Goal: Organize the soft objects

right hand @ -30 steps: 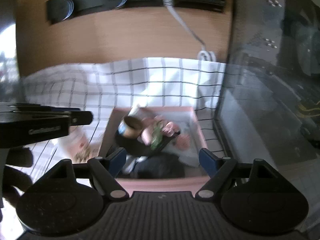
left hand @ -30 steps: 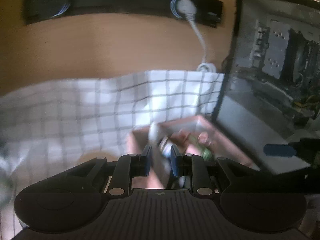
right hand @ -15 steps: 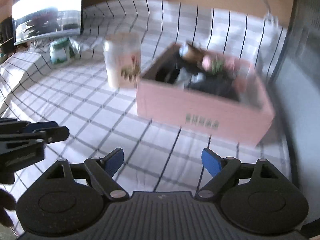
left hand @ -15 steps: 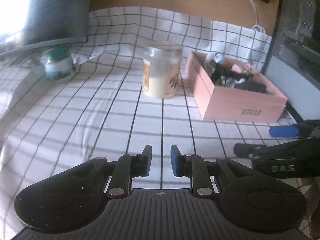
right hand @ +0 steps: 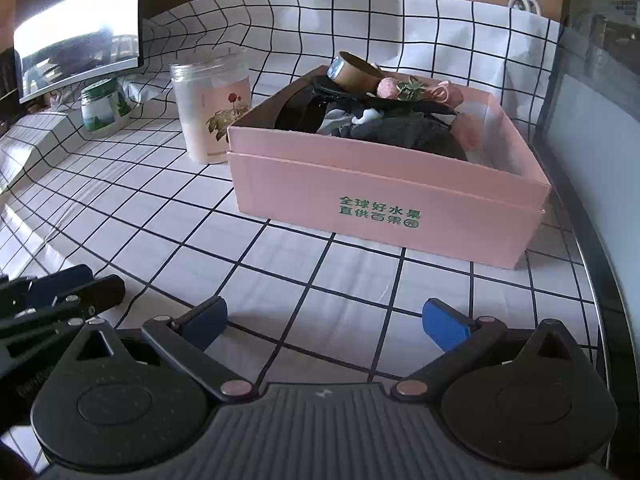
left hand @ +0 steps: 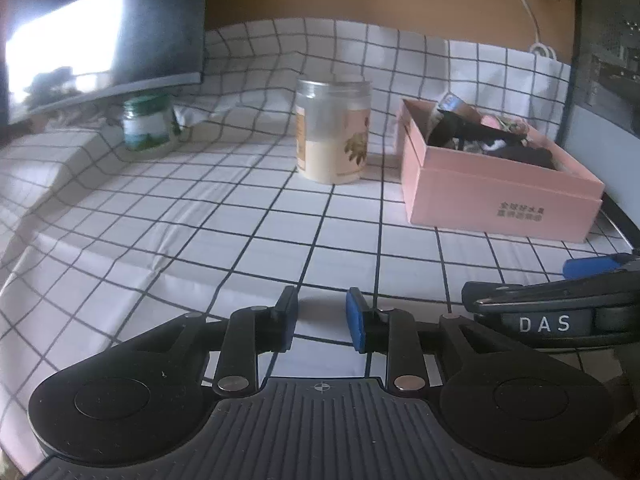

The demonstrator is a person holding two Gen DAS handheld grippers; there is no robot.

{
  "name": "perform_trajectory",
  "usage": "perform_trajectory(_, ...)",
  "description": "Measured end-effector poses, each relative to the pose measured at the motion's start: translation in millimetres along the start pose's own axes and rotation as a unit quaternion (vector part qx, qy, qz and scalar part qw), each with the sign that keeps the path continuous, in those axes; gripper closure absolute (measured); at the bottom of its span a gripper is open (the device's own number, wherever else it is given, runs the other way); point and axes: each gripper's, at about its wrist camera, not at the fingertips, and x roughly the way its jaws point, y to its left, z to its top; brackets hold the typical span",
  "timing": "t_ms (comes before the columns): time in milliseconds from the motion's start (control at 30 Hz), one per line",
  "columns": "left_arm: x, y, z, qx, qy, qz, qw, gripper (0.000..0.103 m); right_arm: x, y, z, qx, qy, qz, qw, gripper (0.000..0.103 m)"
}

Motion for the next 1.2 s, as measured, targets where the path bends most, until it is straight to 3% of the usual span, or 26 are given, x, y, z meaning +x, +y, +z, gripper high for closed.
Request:
perform_trajectory(300,-0.2,-1.2,0.2,0.000,0.000,0.005,1.0000,0.073,-2.7,-5.6,-7.4,-0.018,-0.033,0.018,0.999,0.000)
perform_trajectory(1200,0.5,-0.4,0.0,0.000,0.000,0.004,1.0000,0.073,-2.4,-6.1,-6.6,-0.017,-0.032,0.019,0.999,0.000)
